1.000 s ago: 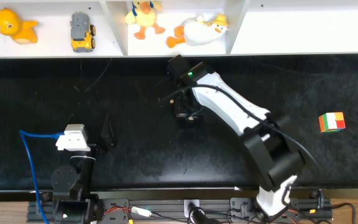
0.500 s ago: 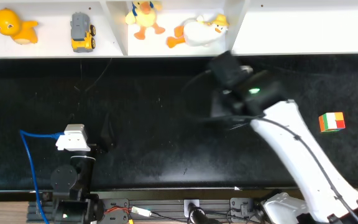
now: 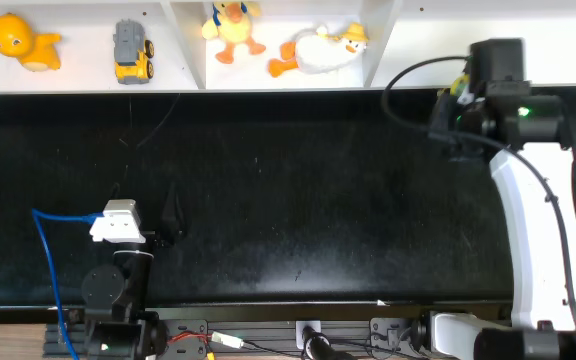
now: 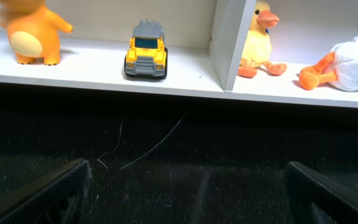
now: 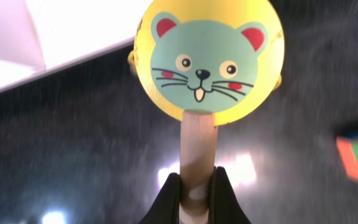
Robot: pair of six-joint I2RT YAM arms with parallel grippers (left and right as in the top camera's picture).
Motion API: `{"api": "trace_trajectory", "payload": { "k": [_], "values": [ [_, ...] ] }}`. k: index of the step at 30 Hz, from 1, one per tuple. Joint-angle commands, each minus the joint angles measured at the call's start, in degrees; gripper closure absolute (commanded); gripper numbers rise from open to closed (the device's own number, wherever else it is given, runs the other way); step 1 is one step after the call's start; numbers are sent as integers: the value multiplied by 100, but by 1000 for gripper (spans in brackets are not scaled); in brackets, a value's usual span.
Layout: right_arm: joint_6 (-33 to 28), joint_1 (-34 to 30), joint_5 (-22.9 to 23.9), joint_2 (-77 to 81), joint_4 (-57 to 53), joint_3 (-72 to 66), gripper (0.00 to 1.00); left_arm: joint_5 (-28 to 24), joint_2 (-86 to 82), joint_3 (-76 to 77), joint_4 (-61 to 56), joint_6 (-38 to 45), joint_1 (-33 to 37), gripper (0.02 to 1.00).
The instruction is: Store Toys
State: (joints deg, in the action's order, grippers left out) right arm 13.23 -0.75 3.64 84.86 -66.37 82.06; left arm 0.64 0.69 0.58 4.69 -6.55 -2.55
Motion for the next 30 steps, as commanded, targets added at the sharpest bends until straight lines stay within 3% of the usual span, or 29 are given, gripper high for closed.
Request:
{"api": "trace_trajectory", "payload": {
  "k": [1, 14, 30],
  "values": [
    [-861, -197, -752, 487, 516, 7, 958, -98, -52, -11, 13, -105, -9, 20],
    [-1370, -140, -1178, 1672, 2275, 7, 954, -96, -52, -11, 13, -105, -9, 20],
    [-1504, -26, -1198, 2199, 3755, 7, 956, -98, -52, -11, 13, -105, -9, 20]
  ]
}}
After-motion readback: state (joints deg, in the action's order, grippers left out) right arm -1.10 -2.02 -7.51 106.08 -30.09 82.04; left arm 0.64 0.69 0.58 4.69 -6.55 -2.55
